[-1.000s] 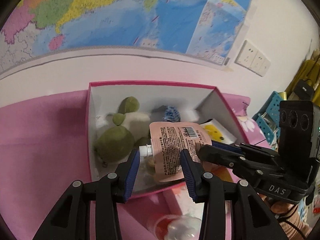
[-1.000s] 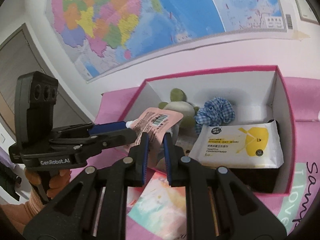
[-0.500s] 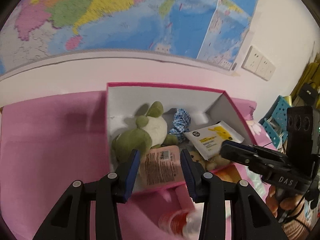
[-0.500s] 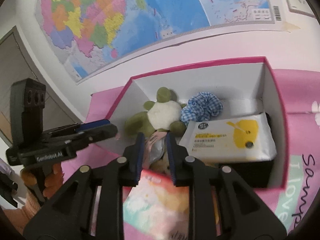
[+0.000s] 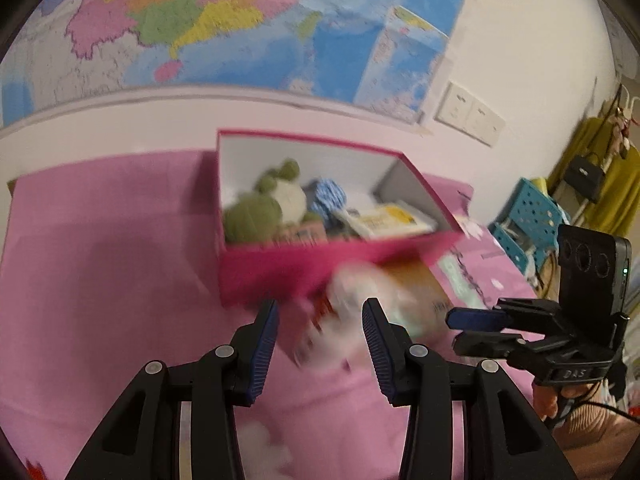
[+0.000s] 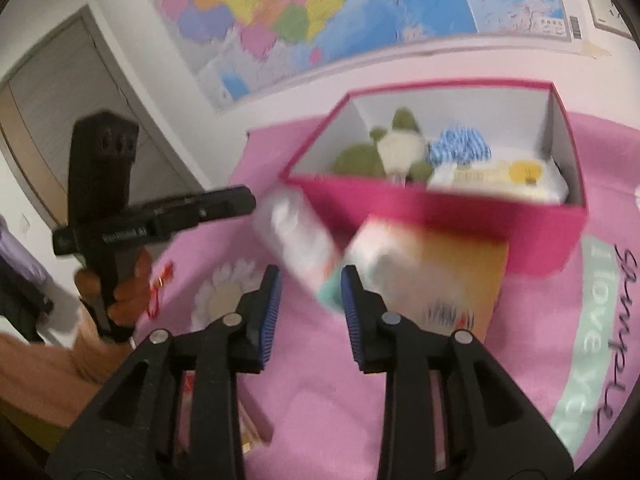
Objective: Organize soft objects
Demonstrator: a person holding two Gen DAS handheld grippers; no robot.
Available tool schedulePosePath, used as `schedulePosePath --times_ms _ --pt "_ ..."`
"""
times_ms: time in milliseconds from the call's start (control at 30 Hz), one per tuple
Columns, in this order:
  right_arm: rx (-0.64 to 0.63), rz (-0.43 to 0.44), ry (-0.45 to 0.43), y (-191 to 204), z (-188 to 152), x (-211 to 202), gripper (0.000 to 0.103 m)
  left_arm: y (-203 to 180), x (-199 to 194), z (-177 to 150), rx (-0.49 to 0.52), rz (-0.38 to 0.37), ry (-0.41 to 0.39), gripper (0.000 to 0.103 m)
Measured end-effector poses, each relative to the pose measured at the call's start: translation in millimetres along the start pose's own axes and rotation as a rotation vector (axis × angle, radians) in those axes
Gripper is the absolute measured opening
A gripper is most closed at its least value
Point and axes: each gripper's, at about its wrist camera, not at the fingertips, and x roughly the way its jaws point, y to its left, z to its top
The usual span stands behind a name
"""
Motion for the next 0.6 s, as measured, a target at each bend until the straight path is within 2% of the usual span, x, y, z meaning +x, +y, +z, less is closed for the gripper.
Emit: schedulePosePath --times_ms 133,200,267,333,433,500,533,600 --pt "0.102 -0.133 -0.008 -27.2 -29.8 -24.7 0.033 -23.1 6.2 -22.4 0.054 -0.078 0.055 0.044" --pt "0.186 -0.2 -0.026 -51.0 -42.5 -40.4 0.034 -39.1 15.1 -31.7 0.087 -0.124 0.095 0.044" --pt "0.271 -0.313 -0.025 -77.9 -57.7 -55.4 0.035 -56.5 24.1 -40.9 0.122 -0.175 0.138 0.044" --pt "0.33 -0.37 -0.015 -99.2 -72.5 -65.9 0.036 -76.8 34.8 -51.1 0.168 -0.217 0.182 0.044" --pt "0.407 -0.398 -0.001 -118.3 -90.5 -75.2 0.038 -101.9 50.7 -62.6 0.217 -0.265 0.247 0.044" --pt "0.426 -0.371 -0.007 -121.6 -95.0 -77.5 0.039 -114.4 62.7 -68.3 0.232 -0.298 0.297 0.044" --pt "0.422 -0.354 -0.012 -119.6 -95.9 -78.1 0.044 -119.4 68.8 -70.2 0.237 -0.311 0.32 0.044" --pt "0.413 -0.341 -0.011 -115.3 -96.8 -76.6 0.046 -128.7 78.8 -72.9 0.245 -0.313 0.355 0.044"
